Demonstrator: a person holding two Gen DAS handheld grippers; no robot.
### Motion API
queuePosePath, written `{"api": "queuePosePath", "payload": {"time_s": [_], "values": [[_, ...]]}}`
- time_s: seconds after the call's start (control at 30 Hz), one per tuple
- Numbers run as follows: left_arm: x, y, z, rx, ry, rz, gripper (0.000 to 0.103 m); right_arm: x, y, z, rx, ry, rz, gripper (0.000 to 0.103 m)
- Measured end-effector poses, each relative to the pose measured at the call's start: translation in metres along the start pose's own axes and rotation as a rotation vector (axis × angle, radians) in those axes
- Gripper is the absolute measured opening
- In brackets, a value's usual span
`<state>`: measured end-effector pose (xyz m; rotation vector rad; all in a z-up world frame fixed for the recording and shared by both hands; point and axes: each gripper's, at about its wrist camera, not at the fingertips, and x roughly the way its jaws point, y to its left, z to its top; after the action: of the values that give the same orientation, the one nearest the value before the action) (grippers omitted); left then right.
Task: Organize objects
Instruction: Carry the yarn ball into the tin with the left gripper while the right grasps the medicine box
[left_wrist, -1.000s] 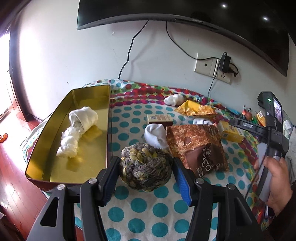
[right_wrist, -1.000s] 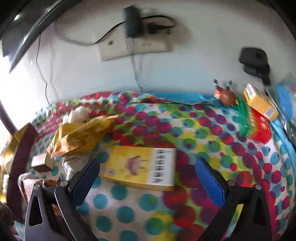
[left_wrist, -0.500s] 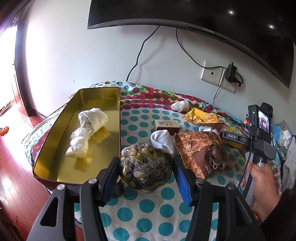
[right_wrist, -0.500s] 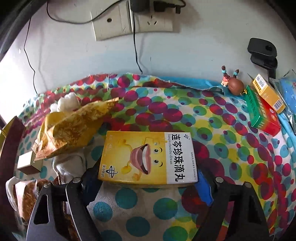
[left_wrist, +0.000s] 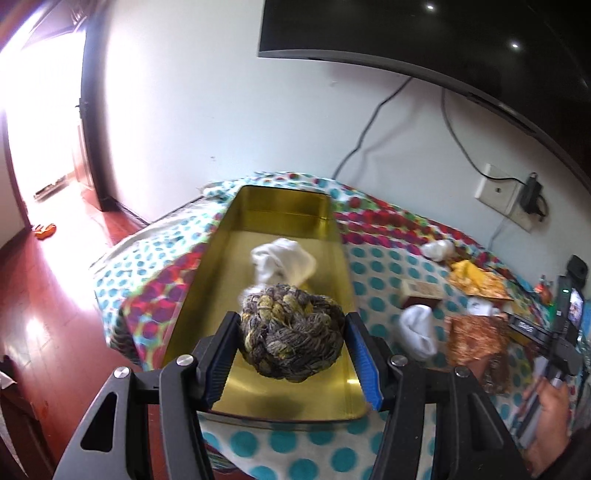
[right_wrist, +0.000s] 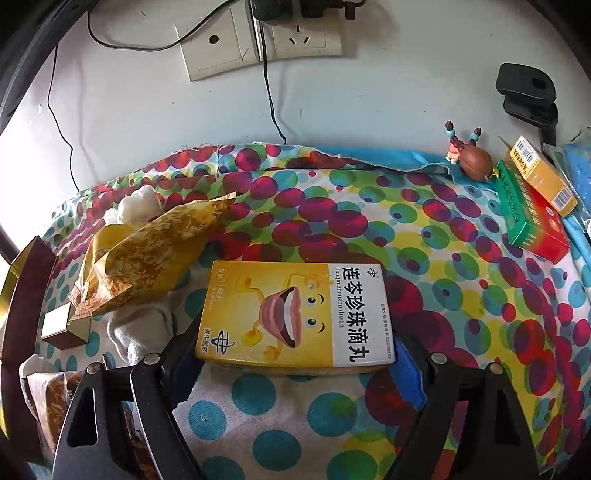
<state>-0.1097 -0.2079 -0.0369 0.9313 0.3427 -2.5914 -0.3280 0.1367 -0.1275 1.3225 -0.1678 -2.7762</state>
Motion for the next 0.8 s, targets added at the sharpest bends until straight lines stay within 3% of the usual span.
{"api": "queuePosePath", "payload": {"time_s": [0.2, 0.37, 0.8], "values": [[0.01, 0.017, -0.004, 0.013, 0.008, 0.097, 0.059, -0.001, -0.001, 0.0, 0.006, -0.008, 0.012, 0.085], [0.024, 0.026, -0.008, 0.019, 0.029, 0.13, 0.059, -0.003, -0.003, 0.0, 0.013, -0.018, 0.014, 0.085], [0.062, 0.033, -0.021, 0.018, 0.087, 0.119, 0.06, -0.008, -0.008, -0.001, 0.032, -0.039, 0.004, 0.085]]}}
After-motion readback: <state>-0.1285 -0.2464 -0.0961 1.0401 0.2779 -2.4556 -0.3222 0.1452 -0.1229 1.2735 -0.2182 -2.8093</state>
